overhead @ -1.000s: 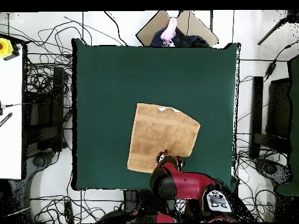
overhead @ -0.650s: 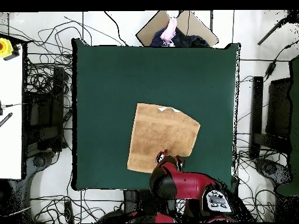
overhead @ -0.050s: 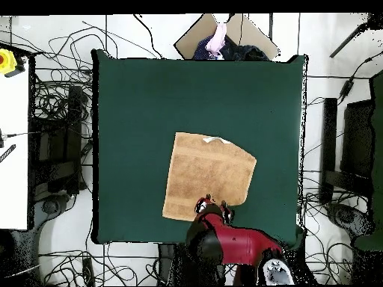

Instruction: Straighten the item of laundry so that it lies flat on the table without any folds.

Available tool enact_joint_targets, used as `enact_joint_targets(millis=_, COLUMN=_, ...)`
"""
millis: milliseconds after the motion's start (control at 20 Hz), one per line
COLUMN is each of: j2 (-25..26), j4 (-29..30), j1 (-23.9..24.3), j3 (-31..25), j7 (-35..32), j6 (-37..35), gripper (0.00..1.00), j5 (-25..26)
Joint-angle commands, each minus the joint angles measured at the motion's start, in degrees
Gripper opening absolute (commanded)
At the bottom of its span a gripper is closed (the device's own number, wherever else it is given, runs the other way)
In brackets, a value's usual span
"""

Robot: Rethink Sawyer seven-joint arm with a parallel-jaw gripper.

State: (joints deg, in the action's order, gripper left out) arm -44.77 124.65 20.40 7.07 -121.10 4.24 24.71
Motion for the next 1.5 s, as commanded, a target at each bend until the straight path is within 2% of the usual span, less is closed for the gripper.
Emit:
enact_joint_targets(millis=50, j2=-17.6, j4=5.1, j1=2.7, j3=-10.1, j7=0.7, j6=-15.8, gripper=1.0, j5=-3.9)
enact_joint_targets(millis=250, j2=-18.1, j4=5.1, j1=5.0, j3=-13.4, j7=0.5, j6=-14.3, gripper=1.0, j5=-2.2)
enact_joint_targets(millis=350, j2=-16.8, j4=2.8, j1=4.7, j3=-14.3, j7=1.0, j6=-11.7, gripper=1.0, j5=0.7)
enact_joint_targets(millis=550, j2=-10.4, j4=0.0, j1=2.0, j3=-11.6, j7=-2.9, j6=-4.4, gripper=1.0, j5=2.6)
enact_joint_targets(millis=600, j2=-9.2, j4=-0.4, j1=1.5, j3=-10.9, j7=-4.4, j6=-0.2, gripper=1.0, j5=2.5)
enact_joint_targets(millis=800, j2=-5.3, j4=-1.4, j1=0.0, j3=-8.9, j7=-7.3, j6=7.2, gripper=1.0, j5=0.5)
enact_joint_targets(millis=1100, j2=-0.7, j4=-4.6, j1=-1.1, j3=-7.8, j7=-7.6, j6=9.4, gripper=1.0, j5=-3.0)
enact_joint_targets(millis=1250, j2=0.4, j4=-6.3, j1=-0.9, j3=-9.2, j7=-8.4, j6=9.6, gripper=1.0, j5=-5.0)
enact_joint_targets(millis=1500, j2=5.1, j4=-7.5, j1=-2.4, j3=-7.6, j7=-11.8, j6=15.6, gripper=1.0, j5=-10.7)
